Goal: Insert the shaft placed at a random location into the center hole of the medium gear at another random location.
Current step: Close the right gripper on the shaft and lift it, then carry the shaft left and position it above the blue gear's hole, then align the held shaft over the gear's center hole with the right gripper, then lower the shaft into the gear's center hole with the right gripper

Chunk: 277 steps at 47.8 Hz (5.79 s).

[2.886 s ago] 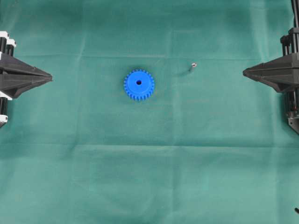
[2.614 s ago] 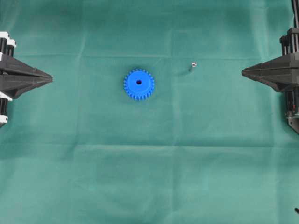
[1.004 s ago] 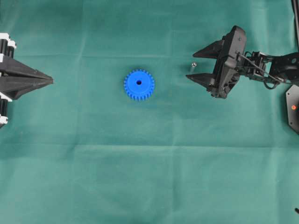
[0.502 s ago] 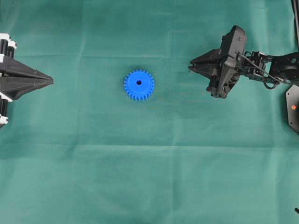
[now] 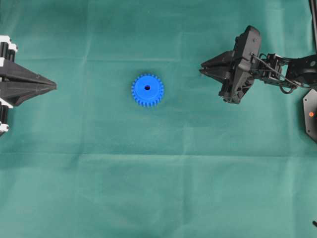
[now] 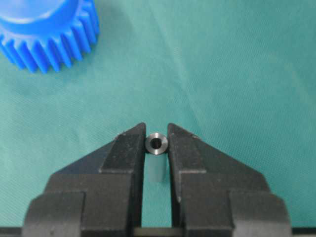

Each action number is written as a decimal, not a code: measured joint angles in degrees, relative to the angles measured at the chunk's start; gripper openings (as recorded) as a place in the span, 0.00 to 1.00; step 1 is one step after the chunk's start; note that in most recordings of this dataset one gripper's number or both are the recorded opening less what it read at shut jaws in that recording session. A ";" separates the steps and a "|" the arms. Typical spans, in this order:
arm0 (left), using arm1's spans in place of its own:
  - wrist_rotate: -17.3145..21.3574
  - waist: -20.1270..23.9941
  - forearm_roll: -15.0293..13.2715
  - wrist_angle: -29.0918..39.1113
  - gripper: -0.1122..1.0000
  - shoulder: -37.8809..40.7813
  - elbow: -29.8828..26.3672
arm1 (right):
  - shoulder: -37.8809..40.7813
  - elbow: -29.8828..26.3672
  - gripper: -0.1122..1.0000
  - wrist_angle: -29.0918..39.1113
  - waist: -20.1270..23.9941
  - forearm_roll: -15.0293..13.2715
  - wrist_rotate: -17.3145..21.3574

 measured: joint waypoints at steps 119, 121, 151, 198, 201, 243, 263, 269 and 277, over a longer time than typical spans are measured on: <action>-0.09 0.09 0.00 0.44 0.10 -0.09 0.00 | 13.54 -28.04 0.22 13.27 9.93 -0.09 0.00; -0.09 0.09 0.00 0.44 0.10 -0.09 -0.09 | 13.62 -28.04 0.22 13.18 9.93 -0.09 0.00; -0.18 0.09 0.00 0.44 0.10 -0.09 0.00 | 11.16 -26.63 0.22 12.92 8.96 -0.09 -0.09; -0.18 0.09 0.00 0.44 0.10 -0.09 -0.09 | 13.45 -25.22 0.22 7.47 9.58 1.23 0.00; -0.18 0.09 0.00 0.53 0.10 -0.09 0.00 | 13.54 -25.14 0.22 7.12 9.58 1.32 0.00; -0.18 0.18 0.00 0.79 0.10 -0.09 0.00 | 14.24 -24.79 0.22 5.80 10.11 2.02 0.00; -0.18 0.18 0.00 0.88 0.10 0.00 0.00 | 15.56 -24.79 0.22 5.54 10.20 2.11 0.09; -0.18 0.18 0.00 0.88 0.10 -0.09 0.00 | 16.35 -24.79 0.22 5.45 10.20 2.11 0.00; -0.18 0.18 0.00 0.88 0.10 -0.09 0.00 | 17.23 -24.87 0.22 5.54 10.20 2.11 0.00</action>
